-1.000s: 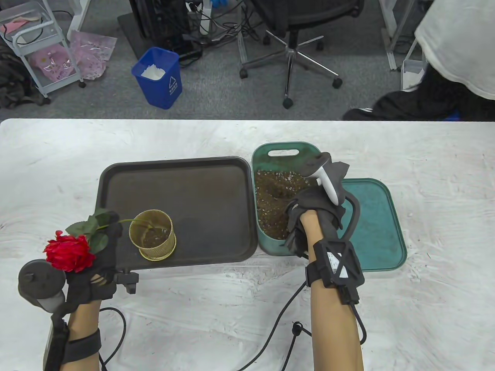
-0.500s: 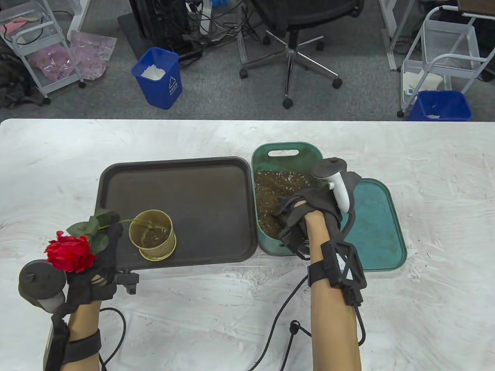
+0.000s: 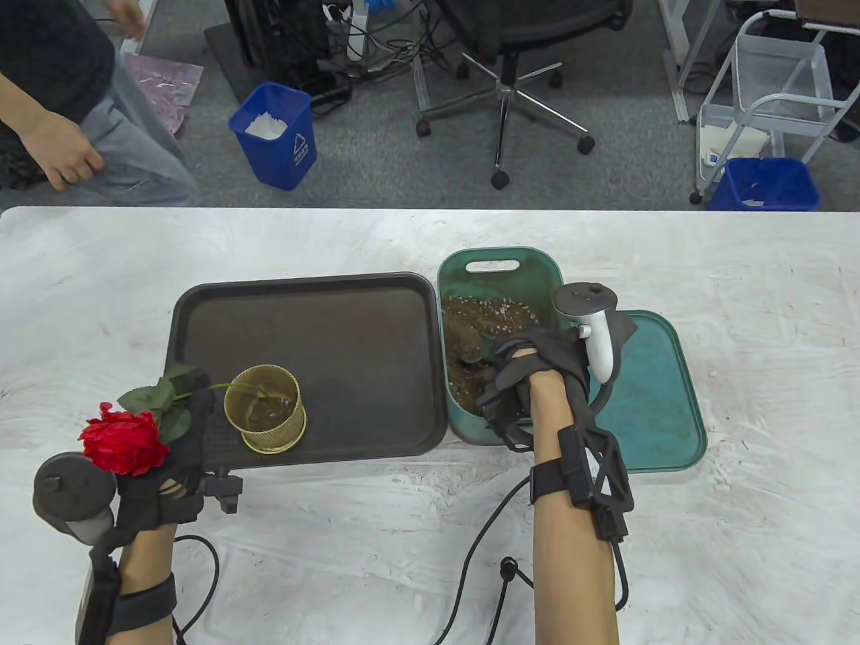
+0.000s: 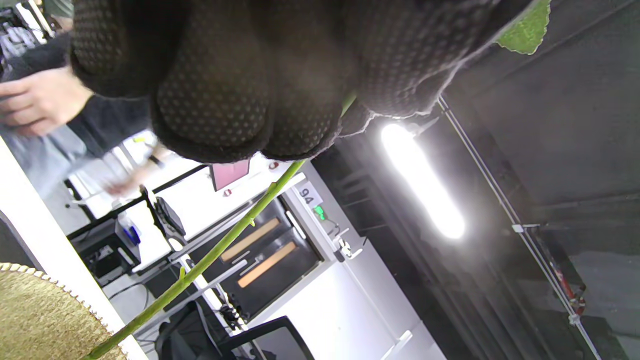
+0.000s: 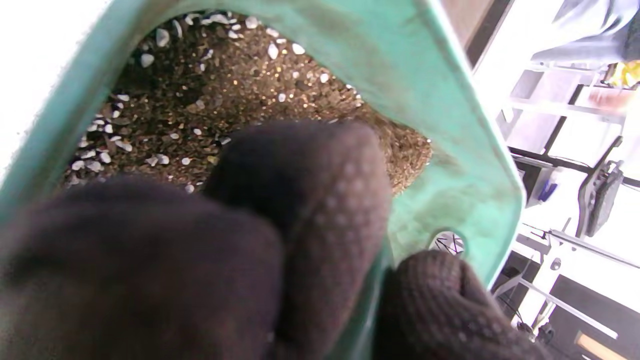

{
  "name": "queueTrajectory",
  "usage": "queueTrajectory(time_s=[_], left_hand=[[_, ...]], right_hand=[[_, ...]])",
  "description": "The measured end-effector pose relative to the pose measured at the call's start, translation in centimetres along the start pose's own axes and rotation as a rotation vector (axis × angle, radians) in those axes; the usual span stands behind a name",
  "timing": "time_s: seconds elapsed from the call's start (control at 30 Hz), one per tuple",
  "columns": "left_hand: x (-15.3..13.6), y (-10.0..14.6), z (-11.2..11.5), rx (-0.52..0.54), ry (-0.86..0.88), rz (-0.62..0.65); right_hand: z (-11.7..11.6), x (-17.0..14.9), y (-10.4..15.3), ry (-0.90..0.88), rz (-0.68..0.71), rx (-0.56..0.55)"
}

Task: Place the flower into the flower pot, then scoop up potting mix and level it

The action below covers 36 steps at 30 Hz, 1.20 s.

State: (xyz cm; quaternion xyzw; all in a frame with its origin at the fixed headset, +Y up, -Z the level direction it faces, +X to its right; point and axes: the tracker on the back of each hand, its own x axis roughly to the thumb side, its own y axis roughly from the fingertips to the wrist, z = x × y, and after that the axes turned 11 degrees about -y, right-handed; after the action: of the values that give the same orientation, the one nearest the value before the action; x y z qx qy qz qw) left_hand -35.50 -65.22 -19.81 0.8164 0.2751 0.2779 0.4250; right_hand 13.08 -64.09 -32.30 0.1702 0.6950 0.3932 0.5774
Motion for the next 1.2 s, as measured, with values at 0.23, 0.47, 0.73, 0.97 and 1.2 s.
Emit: queueTrajectory(time_s=[0.23,0.47,0.73,0.97,1.2], left_hand=[[0.0,0.0,0.0,0.000,0.007,-0.004],[0.1,0.1,0.0,-0.005,0.010,-0.002],[0.1,0.1,0.1,-0.010,0.018,-0.003],[0.1,0.1,0.1,-0.008,0.017,-0.005],[0.1,0.1,0.1,-0.007,0.015,-0.004]], right_hand=[[1.0,0.5,1.9,-0.071,0.037,-0.033],[2.9,0.5,4.2,-0.164,0.082,-0.056],[3.8,0.8,6.5,-0.222,0.152,-0.023],[1.6,1.7,7.7,-0.199,0.217,0.077],[-3.0,3.2,8.7,-0.121,0.285,0.204]])
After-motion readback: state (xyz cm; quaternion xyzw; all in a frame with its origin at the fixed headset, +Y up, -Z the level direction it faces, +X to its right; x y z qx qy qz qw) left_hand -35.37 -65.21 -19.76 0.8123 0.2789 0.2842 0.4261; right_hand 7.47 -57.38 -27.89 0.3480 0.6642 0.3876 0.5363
